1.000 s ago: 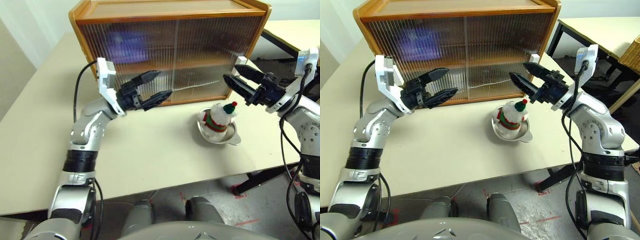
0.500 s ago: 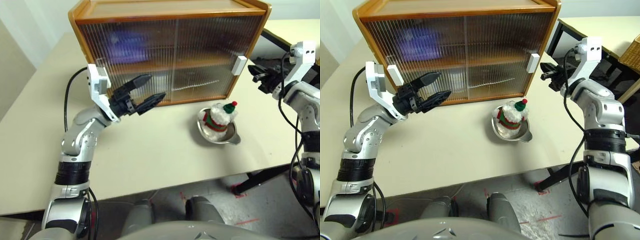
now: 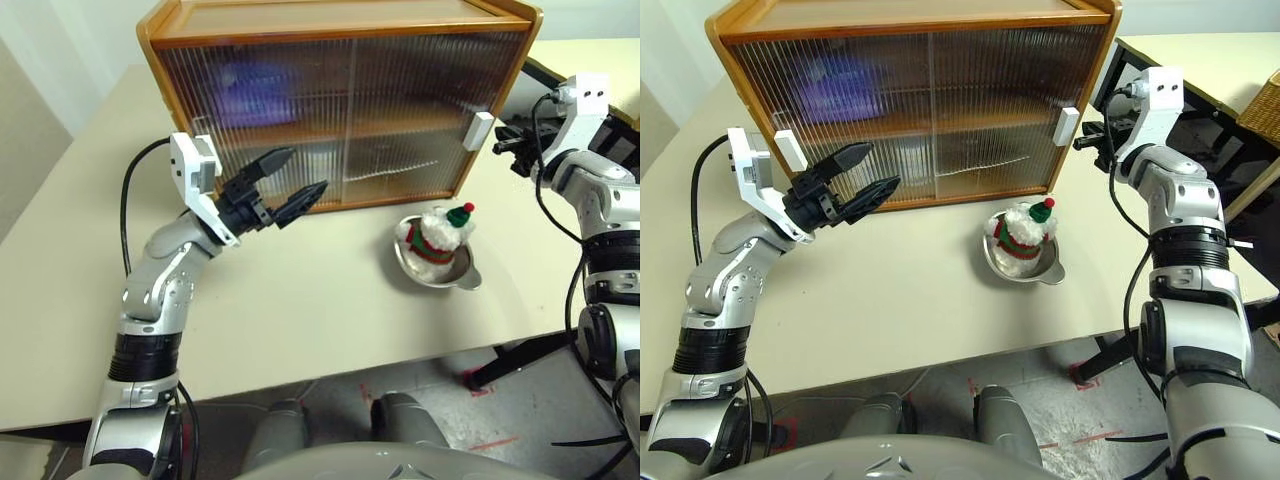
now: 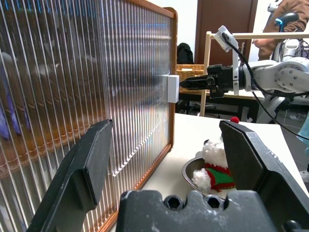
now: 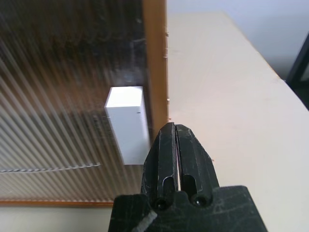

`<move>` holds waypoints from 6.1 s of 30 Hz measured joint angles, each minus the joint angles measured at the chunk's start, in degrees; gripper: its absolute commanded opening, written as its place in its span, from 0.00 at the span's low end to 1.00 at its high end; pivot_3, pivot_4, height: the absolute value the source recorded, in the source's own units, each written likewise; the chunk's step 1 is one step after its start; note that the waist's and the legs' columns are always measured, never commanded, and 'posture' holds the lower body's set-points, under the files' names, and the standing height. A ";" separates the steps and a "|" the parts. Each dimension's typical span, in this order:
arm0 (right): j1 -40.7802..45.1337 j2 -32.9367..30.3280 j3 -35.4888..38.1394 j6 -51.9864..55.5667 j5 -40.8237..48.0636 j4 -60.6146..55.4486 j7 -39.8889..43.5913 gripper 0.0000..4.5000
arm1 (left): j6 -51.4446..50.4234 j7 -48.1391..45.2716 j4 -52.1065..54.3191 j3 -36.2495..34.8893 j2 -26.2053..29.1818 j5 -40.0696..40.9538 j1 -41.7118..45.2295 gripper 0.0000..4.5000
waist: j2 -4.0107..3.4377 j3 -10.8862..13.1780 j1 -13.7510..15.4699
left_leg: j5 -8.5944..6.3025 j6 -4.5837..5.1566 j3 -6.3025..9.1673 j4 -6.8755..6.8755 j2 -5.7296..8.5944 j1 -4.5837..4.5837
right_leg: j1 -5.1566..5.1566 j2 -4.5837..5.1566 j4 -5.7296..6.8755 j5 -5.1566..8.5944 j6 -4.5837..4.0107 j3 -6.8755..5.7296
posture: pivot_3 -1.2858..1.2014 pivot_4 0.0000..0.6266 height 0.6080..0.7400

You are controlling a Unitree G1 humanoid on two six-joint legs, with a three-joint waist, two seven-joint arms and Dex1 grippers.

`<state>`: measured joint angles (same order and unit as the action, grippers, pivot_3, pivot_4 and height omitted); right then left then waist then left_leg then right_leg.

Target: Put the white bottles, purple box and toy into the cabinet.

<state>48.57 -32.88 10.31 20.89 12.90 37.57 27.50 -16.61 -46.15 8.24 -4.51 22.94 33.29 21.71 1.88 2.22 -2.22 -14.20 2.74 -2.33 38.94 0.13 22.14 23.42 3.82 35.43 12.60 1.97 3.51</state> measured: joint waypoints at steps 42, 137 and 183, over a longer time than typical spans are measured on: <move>1.40 17.53 -6.39 16.00 -0.30 -17.73 -1.81 0.01 | 0.68 1.00 0.15 0.05 -0.20 -0.09 -0.07 1.00 | -0.19 0.07 -1.29 | -0.11 -0.20 0.03 -0.03 -0.05 -0.16 | 0.04 -0.01 0.30 -0.01 -0.11 -0.05 | 0.53 0.00 1.00; -53.92 14.93 1.74 -5.88 17.52 -47.53 10.16 0.99 | 1.55 2.02 2.10 0.03 0.08 -0.54 -2.44 1.00 | -0.14 0.21 0.39 | -0.29 -0.39 0.01 -0.16 -0.02 -0.33 | -0.17 0.07 0.11 0.59 0.07 -0.05 | 0.53 0.01 1.00; -21.24 8.19 5.69 -2.50 22.68 -40.05 7.97 0.01 | 4.09 -0.09 -2.50 1.00 -1.80 -1.98 0.46 1.00 | -0.16 0.21 0.18 | -0.13 -0.11 0.01 -0.14 0.00 -0.23 | -0.12 0.01 0.12 0.45 0.19 0.00 | 0.52 0.00 1.00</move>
<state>27.33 -24.69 16.00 18.39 35.59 -2.48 35.47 -12.52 -46.24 5.74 -3.51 21.14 31.31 22.17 1.72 2.43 -2.04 -14.33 2.63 -2.32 38.80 0.13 21.91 23.30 3.83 35.55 13.05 2.16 3.51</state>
